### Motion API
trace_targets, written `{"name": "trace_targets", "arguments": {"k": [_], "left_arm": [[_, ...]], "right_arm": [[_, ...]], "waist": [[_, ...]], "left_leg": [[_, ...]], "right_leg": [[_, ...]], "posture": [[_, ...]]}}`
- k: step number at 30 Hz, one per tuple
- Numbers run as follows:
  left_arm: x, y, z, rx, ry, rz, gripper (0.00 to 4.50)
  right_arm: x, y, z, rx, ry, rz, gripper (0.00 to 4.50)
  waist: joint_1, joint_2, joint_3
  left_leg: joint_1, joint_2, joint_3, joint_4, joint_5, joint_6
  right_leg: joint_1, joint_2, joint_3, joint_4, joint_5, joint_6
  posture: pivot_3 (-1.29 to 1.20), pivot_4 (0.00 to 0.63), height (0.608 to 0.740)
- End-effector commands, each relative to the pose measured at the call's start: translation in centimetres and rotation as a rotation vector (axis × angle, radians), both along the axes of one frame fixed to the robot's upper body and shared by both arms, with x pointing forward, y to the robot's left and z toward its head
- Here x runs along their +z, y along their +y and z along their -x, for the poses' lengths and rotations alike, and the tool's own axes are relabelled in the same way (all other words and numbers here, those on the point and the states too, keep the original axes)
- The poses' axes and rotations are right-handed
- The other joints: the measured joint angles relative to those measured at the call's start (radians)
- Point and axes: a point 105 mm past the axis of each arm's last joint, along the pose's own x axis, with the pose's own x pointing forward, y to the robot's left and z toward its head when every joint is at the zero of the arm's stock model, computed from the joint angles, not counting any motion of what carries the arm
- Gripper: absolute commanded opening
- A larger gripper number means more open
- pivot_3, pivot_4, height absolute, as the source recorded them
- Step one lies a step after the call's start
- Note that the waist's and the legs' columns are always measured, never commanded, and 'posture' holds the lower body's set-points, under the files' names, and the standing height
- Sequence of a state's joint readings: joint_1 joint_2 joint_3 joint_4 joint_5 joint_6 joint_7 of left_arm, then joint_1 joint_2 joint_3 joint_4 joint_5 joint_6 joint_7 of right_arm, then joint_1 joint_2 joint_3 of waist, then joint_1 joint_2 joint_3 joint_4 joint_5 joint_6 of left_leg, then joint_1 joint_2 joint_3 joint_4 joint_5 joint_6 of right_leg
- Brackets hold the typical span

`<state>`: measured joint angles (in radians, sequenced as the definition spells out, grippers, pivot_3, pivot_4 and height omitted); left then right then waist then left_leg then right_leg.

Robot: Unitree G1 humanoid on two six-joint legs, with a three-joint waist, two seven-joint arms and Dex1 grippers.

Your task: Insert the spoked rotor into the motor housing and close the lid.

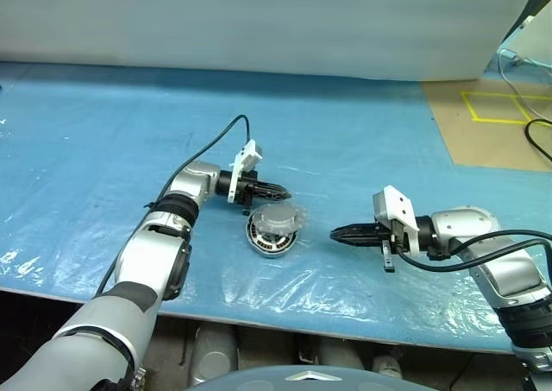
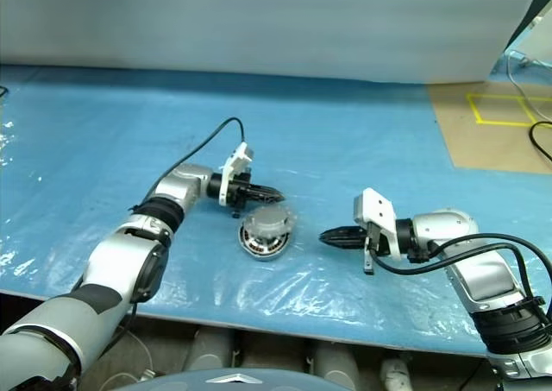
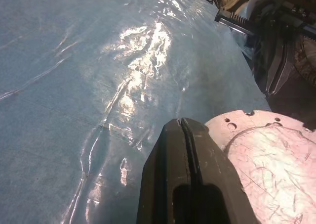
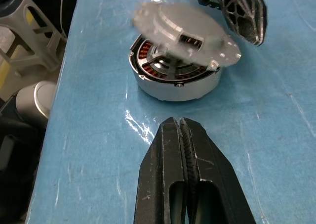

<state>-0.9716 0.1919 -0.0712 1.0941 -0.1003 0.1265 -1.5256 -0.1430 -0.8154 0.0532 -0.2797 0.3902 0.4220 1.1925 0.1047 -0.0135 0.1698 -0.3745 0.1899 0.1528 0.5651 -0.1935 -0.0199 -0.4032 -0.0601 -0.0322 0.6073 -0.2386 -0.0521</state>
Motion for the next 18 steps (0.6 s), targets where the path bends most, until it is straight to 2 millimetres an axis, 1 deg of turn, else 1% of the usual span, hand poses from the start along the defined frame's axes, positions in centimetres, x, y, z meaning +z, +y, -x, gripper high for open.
{"name": "trace_targets", "arguments": {"k": [1, 6, 10, 14, 18], "left_arm": [[1.1, -0.3, 0.8, -0.091, -0.063, 0.015, 0.04], [0.5, 0.2, 2.9, -0.224, -0.179, -0.06, 0.04], [0.7, 0.4, 4.5, -0.298, -0.228, -0.07, 0.04], [1.0, 0.6, 4.9, -0.314, -0.262, -0.077, 0.04], [0.8, 1.5, 5.3, -0.302, -0.27, -0.082, 0.04]], "right_arm": [[0.7, -1.0, -0.2, -0.042, -0.036, 0.007, 0.0], [0.4, -1.2, 0.0, -0.071, -0.032, 0.001, 0.0], [0.1, -0.9, 0.3, -0.075, -0.03, -0.012, 0.0], [0.2, -0.3, 0.3, -0.069, -0.045, -0.035, 0.0], [0.4, 0.4, -0.1, -0.073, -0.079, -0.057, 0.0]], "waist": [[0.002, 0.0, 0.0], [0.0, 0.0, 0.0], [0.0, 0.002, 0.0], [0.001, 0.003, 0.0], [-0.004, 0.003, 0.0]], "left_leg": [[0.0, 0.0, 0.0, 0.0, 0.0, 0.0], [0.0, 0.001, 0.0, -0.001, 0.0, 0.0], [0.0, 0.001, 0.0, -0.002, 0.0, 0.0], [0.0, 0.001, 0.001, -0.002, 0.0, 0.0], [0.001, 0.001, 0.001, -0.001, 0.0, 0.0]], "right_leg": [[0.0, 0.0, 0.0, 0.0, 0.0, 0.0], [0.0, 0.0, 0.0, 0.0, 0.0, 0.0], [-0.001, 0.0, -0.001, 0.0, 0.0, -0.001], [-0.001, 0.0, 0.0, 0.0, 0.0, -0.001], [0.0, 0.0, 0.0, 0.0, 0.0, -0.001]], "posture": [[0.0, 0.15, 0.74], [0.0, 0.15, 0.74], [0.0, 0.15, 0.74], [0.0, 0.15, 0.74], [0.0, 0.15, 0.74]]}}
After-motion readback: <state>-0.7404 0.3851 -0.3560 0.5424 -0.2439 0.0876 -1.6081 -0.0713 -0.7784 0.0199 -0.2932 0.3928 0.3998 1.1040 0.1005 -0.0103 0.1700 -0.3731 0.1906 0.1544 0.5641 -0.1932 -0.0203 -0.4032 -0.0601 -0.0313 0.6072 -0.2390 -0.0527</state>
